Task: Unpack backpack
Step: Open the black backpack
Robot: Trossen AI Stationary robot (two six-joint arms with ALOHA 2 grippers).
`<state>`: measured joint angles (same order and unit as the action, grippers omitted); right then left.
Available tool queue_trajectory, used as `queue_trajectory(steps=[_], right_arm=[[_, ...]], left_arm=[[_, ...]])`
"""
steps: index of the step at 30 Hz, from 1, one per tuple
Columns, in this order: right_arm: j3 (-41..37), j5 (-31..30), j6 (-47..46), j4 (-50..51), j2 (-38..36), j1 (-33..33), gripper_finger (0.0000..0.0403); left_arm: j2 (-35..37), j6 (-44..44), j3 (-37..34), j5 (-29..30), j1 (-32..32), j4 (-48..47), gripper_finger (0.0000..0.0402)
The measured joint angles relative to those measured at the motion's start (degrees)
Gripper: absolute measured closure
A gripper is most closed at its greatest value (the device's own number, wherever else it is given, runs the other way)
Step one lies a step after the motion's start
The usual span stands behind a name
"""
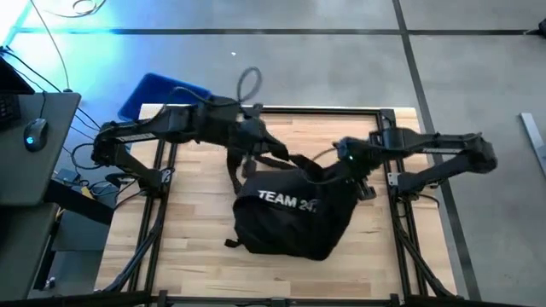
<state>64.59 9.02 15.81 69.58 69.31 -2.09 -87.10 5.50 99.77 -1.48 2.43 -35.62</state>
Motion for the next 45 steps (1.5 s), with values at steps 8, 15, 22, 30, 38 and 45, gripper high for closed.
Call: queue_trajectory(steps=[8, 15, 22, 30, 38, 45], right_arm=[[-18.52, -3.86, 4.92, -1.71, -1.53, 1.23, 0.0403], [-21.58, -15.04, -2.05, -5.44, 2.56, -0.33, 0.0366], [-15.71, -21.65, -3.51, -2.93, 3.49, -4.48, 0.0232], [-1.03, -24.85, -0.07, 7.65, 2.93, -7.09, 0.0125], [10.03, -20.14, 8.67, 15.39, -1.48, -8.62, 0.0133], [10.89, 3.85, 8.62, 13.45, -7.56, -7.98, 0.0150]], left_arm=[[-7.75, -8.48, -0.73, 7.11, 3.40, 4.85, 0.0335], [-9.73, -14.74, -0.79, -2.60, 5.95, 5.61, 0.0290], [-8.88, -21.62, -0.73, -20.96, 0.02, 3.91, 0.0284], [-15.58, -22.36, -0.79, -21.11, -6.61, -7.65, 0.0286], [-24.33, -20.40, -0.79, -21.02, -9.18, -11.60, 0.0328], [-29.54, -15.10, -0.79, -17.55, -8.63, -21.30, 0.0363]])
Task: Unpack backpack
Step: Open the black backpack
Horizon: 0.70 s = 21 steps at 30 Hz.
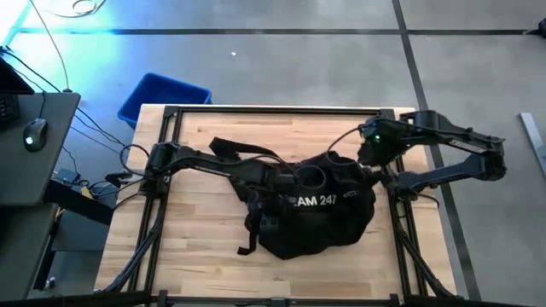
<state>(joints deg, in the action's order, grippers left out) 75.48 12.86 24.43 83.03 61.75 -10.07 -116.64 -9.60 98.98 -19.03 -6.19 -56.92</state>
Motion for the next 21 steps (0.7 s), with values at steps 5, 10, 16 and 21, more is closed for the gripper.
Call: queue_trajectory(steps=[5, 10, 16, 21], right_arm=[[-6.66, 0.55, -2.29, -2.18, -4.39, 1.53, 0.0161], [-16.58, -2.73, -8.00, -7.26, -8.91, 3.21, 0.0177], [-28.27, -7.00, -15.66, -19.31, -10.53, 5.05, 0.0197], [-32.78, -11.52, -19.85, -26.07, -6.96, 6.61, 0.0197]], left_arm=[[-0.85, 6.42, -0.31, 12.07, 1.53, -11.34, 0.0383], [1.00, 7.17, -7.60, 18.11, 5.67, -13.41, 0.0398], [4.25, 1.81, -19.15, 20.38, 10.18, -14.98, 0.0401], [9.29, -5.85, -26.39, 26.51, 12.42, -14.83, 0.0401]])
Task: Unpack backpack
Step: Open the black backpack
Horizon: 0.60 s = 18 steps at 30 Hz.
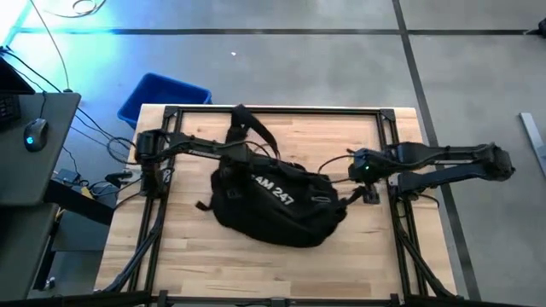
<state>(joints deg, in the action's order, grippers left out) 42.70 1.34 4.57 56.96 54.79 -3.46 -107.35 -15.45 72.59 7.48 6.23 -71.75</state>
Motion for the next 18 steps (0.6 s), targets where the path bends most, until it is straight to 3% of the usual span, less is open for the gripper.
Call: queue_trajectory(steps=[4, 10, 14, 18], right_arm=[[3.43, -7.47, 0.46, 0.13, 3.46, 0.43, 0.0192], [14.85, -6.76, -1.01, 9.61, 5.45, 0.47, 0.0190], [20.10, 1.66, -4.74, 20.39, 4.46, 0.60, 0.0190], [18.80, 14.21, -10.97, 12.00, -0.95, 3.23, 0.0190]], left_arm=[[4.38, -8.23, -3.26, 1.19, 1.10, 0.96, 0.0402], [13.38, -17.84, -3.33, 0.32, 0.12, 2.46, 0.0402], [20.17, -20.19, -3.14, -1.20, -0.81, 1.61, 0.0398], [26.11, -21.27, -1.92, -1.60, -1.67, 1.92, 0.0386]])
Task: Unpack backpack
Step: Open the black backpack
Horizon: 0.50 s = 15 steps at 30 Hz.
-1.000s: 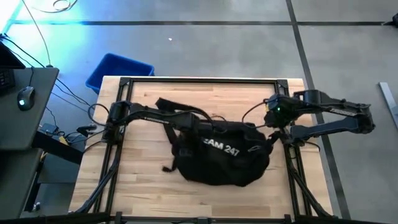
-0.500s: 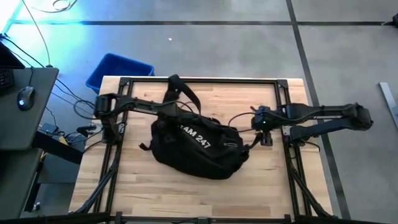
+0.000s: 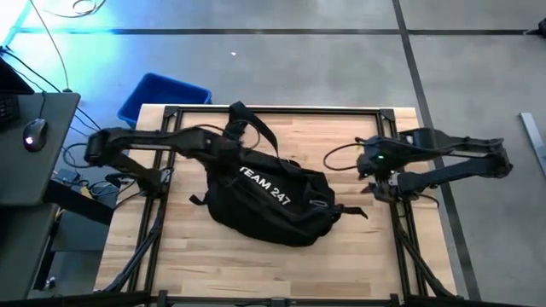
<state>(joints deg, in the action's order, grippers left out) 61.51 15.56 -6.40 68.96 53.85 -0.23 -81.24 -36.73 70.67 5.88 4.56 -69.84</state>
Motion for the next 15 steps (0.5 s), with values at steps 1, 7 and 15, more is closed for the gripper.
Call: queue_trajectory(steps=[1, 7, 15], right_arm=[[-1.05, 1.04, -2.28, -3.27, -1.21, 1.04, 0.0190], [-8.45, -2.82, -13.06, -23.29, -1.41, 8.97, 0.0189], [-11.03, -17.32, -23.50, -28.56, 7.94, 17.78, 0.0163]], left_arm=[[1.32, 0.99, 0.75, -0.32, -0.26, 0.87, 0.0382], [3.18, 11.57, 4.58, -1.40, -3.93, 14.38, 0.0369], [-3.46, 22.25, 4.79, -7.48, -4.57, 37.25, 0.0359]])
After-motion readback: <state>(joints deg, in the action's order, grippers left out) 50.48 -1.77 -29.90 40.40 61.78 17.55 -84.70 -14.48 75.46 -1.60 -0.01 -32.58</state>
